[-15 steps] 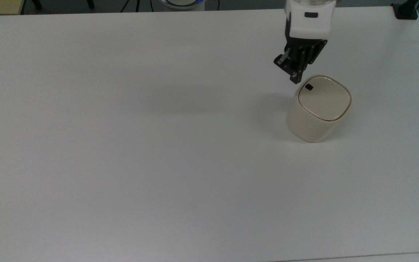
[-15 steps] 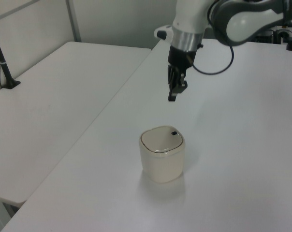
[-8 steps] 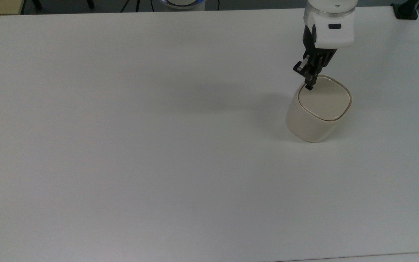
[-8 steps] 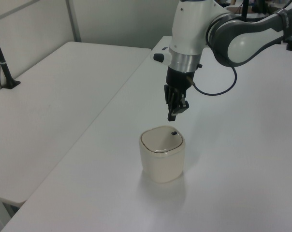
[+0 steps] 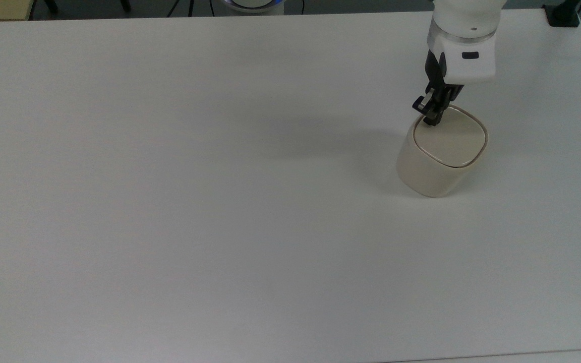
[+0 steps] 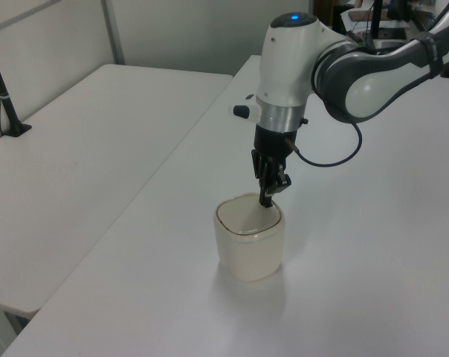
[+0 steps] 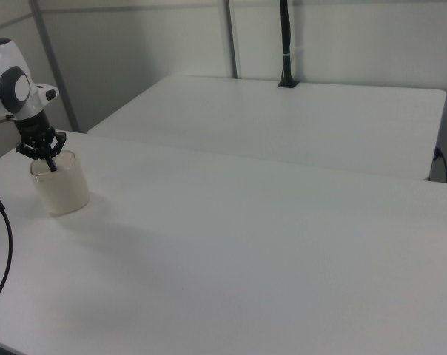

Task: Open the trash bin
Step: 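Lower the gripper onto the lid edge and grip it, then lift the gripper to swing the lid upward open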

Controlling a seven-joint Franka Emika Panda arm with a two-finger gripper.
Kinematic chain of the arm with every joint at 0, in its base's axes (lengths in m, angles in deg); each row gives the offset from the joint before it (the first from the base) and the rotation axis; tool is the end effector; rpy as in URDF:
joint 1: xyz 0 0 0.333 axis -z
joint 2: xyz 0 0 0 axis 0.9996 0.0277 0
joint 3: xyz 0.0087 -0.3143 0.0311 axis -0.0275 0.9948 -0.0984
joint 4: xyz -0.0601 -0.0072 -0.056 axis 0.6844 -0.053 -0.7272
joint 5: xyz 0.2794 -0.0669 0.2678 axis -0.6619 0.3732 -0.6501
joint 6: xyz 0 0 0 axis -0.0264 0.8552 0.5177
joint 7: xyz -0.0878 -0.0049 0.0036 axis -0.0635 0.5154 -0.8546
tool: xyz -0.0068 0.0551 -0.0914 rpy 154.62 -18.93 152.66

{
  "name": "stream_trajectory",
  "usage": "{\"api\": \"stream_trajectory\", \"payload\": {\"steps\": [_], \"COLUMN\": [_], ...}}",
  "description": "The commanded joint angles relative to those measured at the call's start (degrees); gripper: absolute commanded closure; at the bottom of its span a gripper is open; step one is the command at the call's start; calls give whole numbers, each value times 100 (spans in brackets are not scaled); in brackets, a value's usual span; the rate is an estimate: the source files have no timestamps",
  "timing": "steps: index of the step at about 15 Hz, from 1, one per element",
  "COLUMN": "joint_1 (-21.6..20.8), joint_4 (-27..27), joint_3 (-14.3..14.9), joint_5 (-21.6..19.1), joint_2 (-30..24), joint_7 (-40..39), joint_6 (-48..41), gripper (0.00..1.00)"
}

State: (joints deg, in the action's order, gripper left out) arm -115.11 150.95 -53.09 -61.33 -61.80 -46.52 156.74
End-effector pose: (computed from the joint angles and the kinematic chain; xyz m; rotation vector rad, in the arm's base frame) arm 0.5852 0.3628 0.4446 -2.8640 -1.2045 -0.2297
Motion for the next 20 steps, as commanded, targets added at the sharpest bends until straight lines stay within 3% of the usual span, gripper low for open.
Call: {"api": "stream_trajectory", "payload": {"steps": [1, 11, 17, 20], "joint_1": [-99, -99, 102, 549], "joint_4": [50, 41, -178, -169], "joint_3": [79, 79, 140, 166], "joint_5": [-64, -47, -108, -100], "joint_2": [4, 215, -470, -953], "joint_7": [-145, -110, -75, 109], "joint_6": [183, 192, -158, -1001], "gripper": [100, 100, 98, 98]}}
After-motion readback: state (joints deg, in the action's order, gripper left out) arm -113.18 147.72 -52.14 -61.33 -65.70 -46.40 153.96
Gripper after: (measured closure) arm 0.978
